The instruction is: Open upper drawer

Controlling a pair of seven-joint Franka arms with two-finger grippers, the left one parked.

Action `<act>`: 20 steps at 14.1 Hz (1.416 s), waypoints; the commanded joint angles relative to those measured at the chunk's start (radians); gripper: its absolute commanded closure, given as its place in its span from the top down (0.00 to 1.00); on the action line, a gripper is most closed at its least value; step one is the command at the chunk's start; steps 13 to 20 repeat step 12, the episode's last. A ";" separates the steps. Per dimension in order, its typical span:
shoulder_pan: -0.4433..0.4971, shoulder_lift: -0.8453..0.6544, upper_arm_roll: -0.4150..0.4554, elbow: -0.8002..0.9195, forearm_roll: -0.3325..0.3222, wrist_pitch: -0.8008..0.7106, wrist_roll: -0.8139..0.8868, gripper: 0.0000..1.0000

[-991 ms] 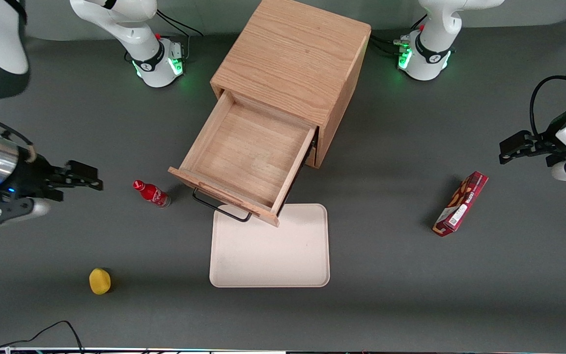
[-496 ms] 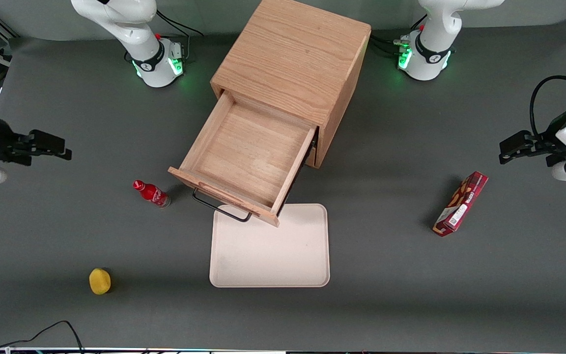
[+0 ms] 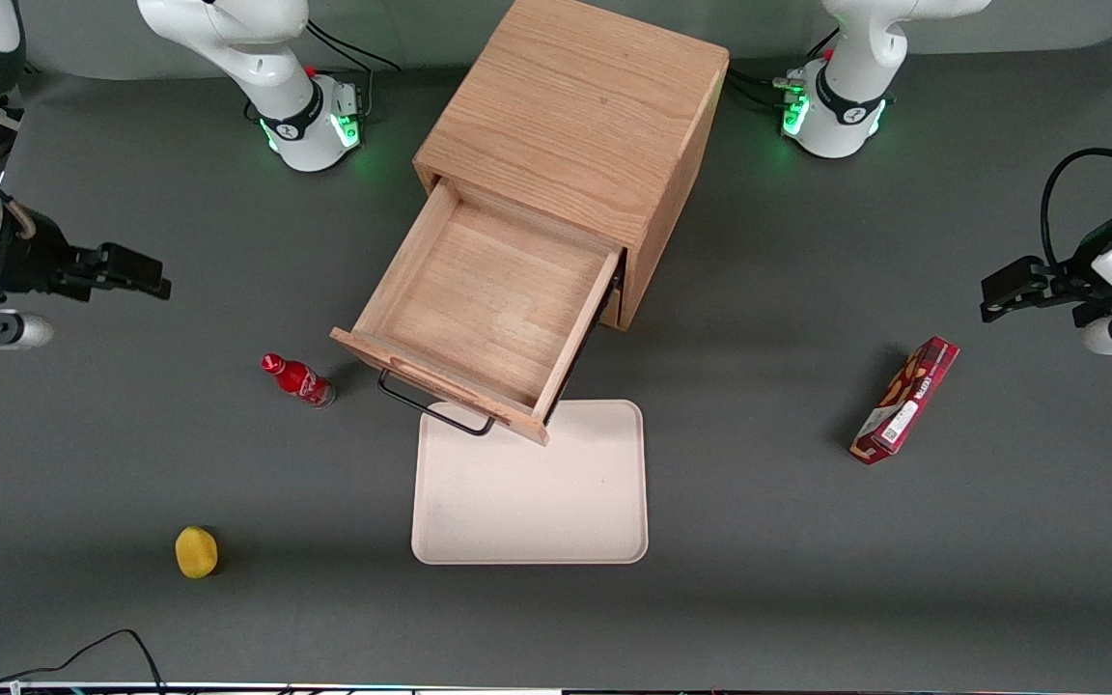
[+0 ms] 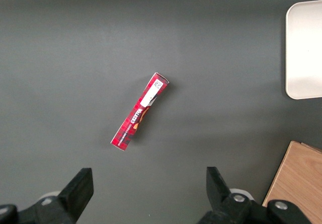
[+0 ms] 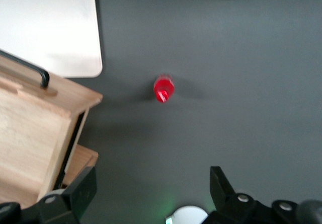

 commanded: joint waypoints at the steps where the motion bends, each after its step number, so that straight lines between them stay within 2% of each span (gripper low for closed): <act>1: 0.041 -0.091 -0.065 -0.077 0.031 -0.015 -0.035 1.00; 3: 0.040 -0.145 -0.076 -0.142 0.039 0.017 -0.063 1.00; 8: 0.028 -0.216 -0.082 -0.337 0.039 0.251 -0.063 1.00; 20: 0.019 -0.207 -0.083 -0.330 0.041 0.266 -0.060 1.00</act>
